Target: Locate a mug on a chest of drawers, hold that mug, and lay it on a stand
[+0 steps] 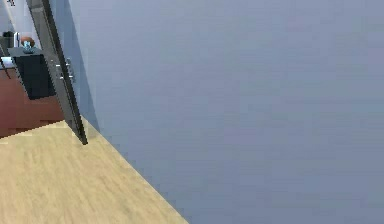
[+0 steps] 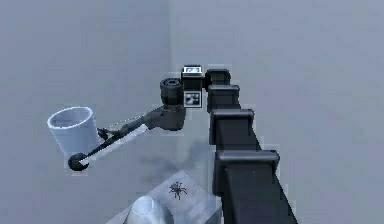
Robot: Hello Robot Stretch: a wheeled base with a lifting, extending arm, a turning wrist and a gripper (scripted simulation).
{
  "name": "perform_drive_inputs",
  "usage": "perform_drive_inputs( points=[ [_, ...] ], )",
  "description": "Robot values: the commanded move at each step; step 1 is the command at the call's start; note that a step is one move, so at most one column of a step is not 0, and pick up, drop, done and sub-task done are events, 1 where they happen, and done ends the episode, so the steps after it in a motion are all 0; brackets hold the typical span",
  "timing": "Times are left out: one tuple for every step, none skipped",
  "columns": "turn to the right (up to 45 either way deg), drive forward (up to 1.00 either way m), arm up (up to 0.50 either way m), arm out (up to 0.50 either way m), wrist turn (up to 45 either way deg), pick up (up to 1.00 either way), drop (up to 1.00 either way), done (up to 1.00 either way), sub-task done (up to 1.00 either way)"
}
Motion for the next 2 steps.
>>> perform_drive_inputs(
  points=[
    [0.0,0.0,0.0,0.0,45.0,0.0,0.0,0.0,0.0],
    [0.0,0.0,0.0,0.0,27.0,0.0,0.0,0.0,0.0]
  ],
)
